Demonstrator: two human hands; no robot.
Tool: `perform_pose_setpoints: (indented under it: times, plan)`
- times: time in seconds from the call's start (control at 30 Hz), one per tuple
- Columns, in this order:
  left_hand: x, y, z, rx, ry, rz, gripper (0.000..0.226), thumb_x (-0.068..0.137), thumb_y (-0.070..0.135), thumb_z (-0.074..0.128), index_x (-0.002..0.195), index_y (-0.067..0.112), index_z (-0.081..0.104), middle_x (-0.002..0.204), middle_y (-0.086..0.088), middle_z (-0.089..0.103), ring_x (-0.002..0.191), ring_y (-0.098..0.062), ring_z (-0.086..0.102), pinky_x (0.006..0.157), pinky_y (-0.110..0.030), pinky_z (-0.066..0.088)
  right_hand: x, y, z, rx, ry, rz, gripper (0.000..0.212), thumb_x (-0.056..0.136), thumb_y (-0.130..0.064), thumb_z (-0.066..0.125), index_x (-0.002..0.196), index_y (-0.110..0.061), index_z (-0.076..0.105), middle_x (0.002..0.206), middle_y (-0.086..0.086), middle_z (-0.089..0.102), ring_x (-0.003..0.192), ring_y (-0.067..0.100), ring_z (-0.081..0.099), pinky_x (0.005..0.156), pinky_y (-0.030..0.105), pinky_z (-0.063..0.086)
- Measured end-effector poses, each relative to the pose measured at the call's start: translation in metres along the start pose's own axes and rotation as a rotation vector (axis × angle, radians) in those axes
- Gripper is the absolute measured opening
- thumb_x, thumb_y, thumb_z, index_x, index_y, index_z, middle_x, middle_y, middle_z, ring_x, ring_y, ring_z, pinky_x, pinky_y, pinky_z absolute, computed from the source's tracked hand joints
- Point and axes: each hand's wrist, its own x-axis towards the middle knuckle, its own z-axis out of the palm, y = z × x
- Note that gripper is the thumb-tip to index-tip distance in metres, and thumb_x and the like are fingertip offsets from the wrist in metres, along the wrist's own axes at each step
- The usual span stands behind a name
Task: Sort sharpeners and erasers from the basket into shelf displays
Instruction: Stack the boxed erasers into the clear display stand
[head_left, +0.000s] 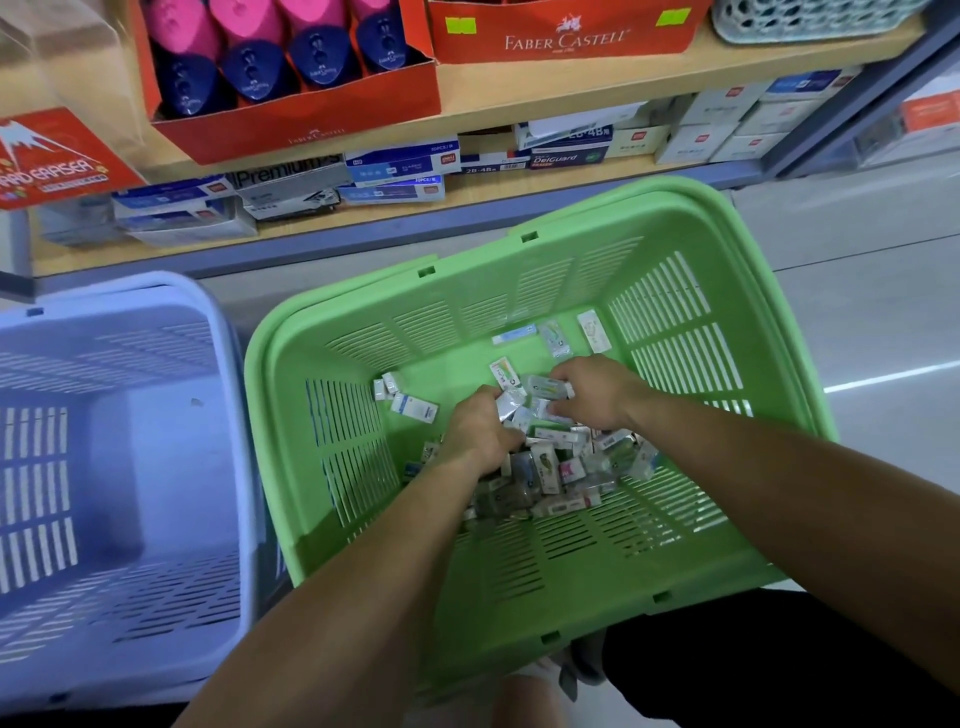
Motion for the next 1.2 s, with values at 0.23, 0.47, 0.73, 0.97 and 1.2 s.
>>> perform_pose_setpoints:
  times: [0.23,0.47,0.73,0.97,1.2]
  plan:
    - [0.001,-0.002,0.000,0.004,-0.050,0.058,0.073,0.085,0.016,0.080,0.148,0.015,0.044,0.142,-0.005,0.057,0.124,-0.023,0.055,0.092,-0.022,0.039,0.000,-0.001,-0.004,-0.093,-0.049,0.022,0.036,0.090,-0.050,0.065,0.108,-0.020,0.068,0.095,0.001,0.069,0.087,0.022,0.066,0.075,0.032,0.053]
    - [-0.001,0.002,0.007,0.151,0.001,0.129,0.060,0.085,0.025,0.079,0.138,0.017,0.052,0.127,-0.007,0.065,0.112,-0.027,0.062,0.098,-0.040,0.051,0.001,0.001,-0.005,-0.055,-0.056,0.040,0.025,0.095,-0.038,0.064,0.111,-0.020,0.070,0.102,0.006,0.070,0.087,0.024,0.064,0.071,0.030,0.048]
    - [0.006,0.002,0.000,0.012,-0.011,0.088,0.051,0.087,0.018,0.078,0.134,0.011,0.059,0.125,-0.003,0.064,0.102,-0.020,0.059,0.088,-0.023,0.043,-0.001,0.006,-0.009,0.292,0.068,0.088,0.034,0.095,-0.028,0.069,0.121,-0.007,0.069,0.106,0.013,0.070,0.077,0.019,0.061,0.064,0.024,0.042]
    - [0.006,0.002,-0.013,-0.855,0.010,-0.126,0.050,0.093,0.018,0.070,0.139,0.014,0.049,0.116,-0.001,0.066,0.105,-0.025,0.067,0.102,-0.046,0.051,-0.001,-0.006,-0.014,0.737,0.194,0.028,0.023,0.093,-0.030,0.072,0.112,-0.017,0.075,0.102,-0.002,0.073,0.090,0.019,0.069,0.075,0.027,0.053]
    - [0.002,0.018,-0.011,-1.326,-0.080,-0.093,0.017,0.095,0.007,0.056,0.111,0.009,0.063,0.105,-0.015,0.072,0.087,-0.024,0.068,0.073,-0.031,0.052,-0.003,-0.024,-0.015,0.858,0.172,-0.023,0.016,0.094,-0.020,0.069,0.107,-0.014,0.076,0.099,0.001,0.076,0.090,0.015,0.070,0.080,0.028,0.050]
